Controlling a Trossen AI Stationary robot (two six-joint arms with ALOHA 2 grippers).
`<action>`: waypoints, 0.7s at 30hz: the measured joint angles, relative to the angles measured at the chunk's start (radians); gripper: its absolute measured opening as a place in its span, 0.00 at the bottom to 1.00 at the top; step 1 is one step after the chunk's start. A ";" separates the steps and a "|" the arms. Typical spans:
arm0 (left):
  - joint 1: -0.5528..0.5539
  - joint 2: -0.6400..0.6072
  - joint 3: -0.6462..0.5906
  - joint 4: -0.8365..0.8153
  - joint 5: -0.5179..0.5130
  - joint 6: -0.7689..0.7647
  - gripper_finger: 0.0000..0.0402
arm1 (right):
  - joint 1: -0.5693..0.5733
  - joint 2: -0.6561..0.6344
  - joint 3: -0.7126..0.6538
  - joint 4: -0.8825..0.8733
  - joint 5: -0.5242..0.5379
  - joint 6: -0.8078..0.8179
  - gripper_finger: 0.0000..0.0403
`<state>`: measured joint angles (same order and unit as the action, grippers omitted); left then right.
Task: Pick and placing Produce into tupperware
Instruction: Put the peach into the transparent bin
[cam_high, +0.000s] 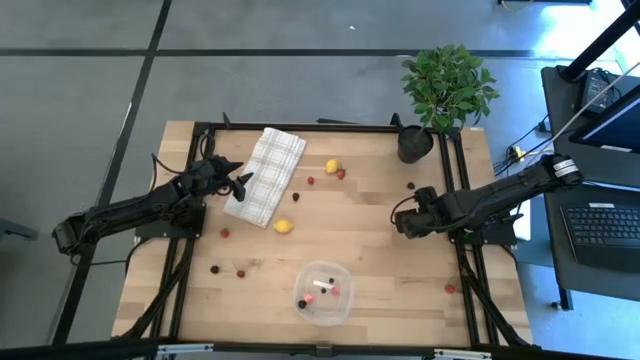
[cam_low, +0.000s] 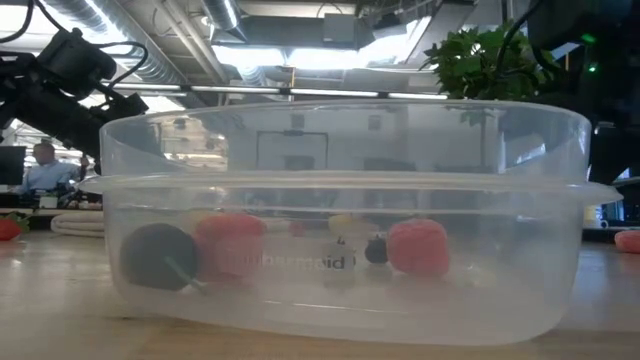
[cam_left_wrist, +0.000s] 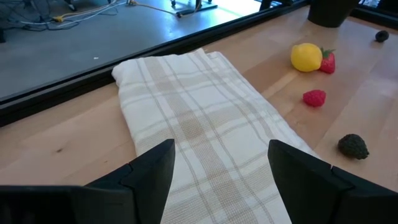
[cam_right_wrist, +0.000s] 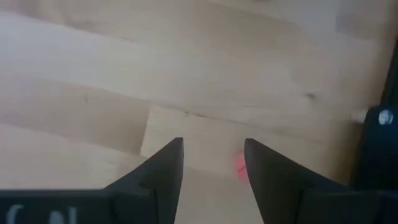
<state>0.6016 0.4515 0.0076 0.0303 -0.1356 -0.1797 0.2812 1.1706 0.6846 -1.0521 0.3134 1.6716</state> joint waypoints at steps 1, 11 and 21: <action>0.000 0.000 0.000 0.000 0.000 0.002 0.62 | -0.002 0.000 0.000 -0.001 -0.003 0.031 0.43; 0.000 0.000 0.000 0.000 0.000 0.003 0.62 | -0.054 0.000 0.000 -0.044 -0.159 -0.217 0.43; 0.000 0.000 0.000 0.000 0.000 0.004 0.62 | -0.110 0.000 0.001 -0.045 -0.233 -0.630 0.43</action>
<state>0.6018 0.4515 0.0075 0.0303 -0.1356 -0.1761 0.1712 1.1709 0.6852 -1.0968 0.0807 1.0417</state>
